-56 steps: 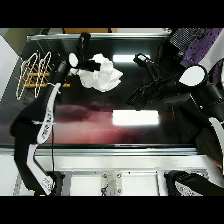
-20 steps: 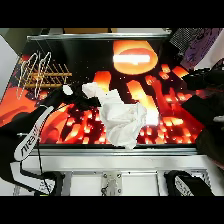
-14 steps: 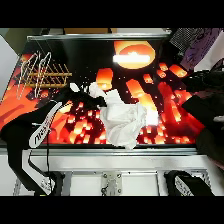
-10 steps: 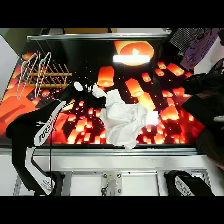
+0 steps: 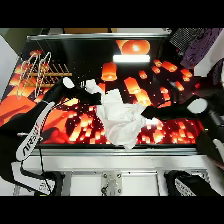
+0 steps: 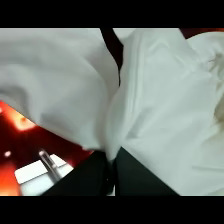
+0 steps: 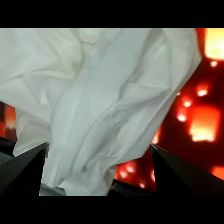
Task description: Fold the clothes and pants, and hang the long-sleeved shirts on hangers.
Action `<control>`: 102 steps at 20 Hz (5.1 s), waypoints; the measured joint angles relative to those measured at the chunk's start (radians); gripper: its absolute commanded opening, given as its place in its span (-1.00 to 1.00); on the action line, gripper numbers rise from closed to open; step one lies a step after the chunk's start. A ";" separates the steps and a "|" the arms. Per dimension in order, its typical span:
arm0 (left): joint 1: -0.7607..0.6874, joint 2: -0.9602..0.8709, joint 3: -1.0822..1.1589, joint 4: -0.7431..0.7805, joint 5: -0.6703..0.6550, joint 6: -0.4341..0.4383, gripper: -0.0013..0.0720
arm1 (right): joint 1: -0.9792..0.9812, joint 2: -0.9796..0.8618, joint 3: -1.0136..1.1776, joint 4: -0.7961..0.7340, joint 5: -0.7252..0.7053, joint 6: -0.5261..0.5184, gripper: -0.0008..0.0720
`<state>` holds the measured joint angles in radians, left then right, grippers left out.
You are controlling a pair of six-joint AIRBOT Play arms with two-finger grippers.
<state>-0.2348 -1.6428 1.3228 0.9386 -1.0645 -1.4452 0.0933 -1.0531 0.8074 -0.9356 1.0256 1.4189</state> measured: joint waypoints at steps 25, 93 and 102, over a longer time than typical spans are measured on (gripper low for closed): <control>-0.341 0.620 -0.349 0.150 0.066 -0.303 -0.92 | -0.017 -0.158 0.600 -0.391 0.216 0.083 0.86; -0.137 0.822 -0.259 0.154 -0.269 -0.365 -0.92 | 0.112 0.110 0.578 -0.390 0.593 0.218 -0.94; -0.138 0.830 -0.283 0.190 -0.238 -0.422 -0.92 | 0.113 0.049 0.561 -0.405 0.528 0.276 -0.94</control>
<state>-0.3729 -0.8124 1.0401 1.1286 -1.3025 -1.8668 0.2066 -1.0039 1.3685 -1.3407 1.5536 1.6947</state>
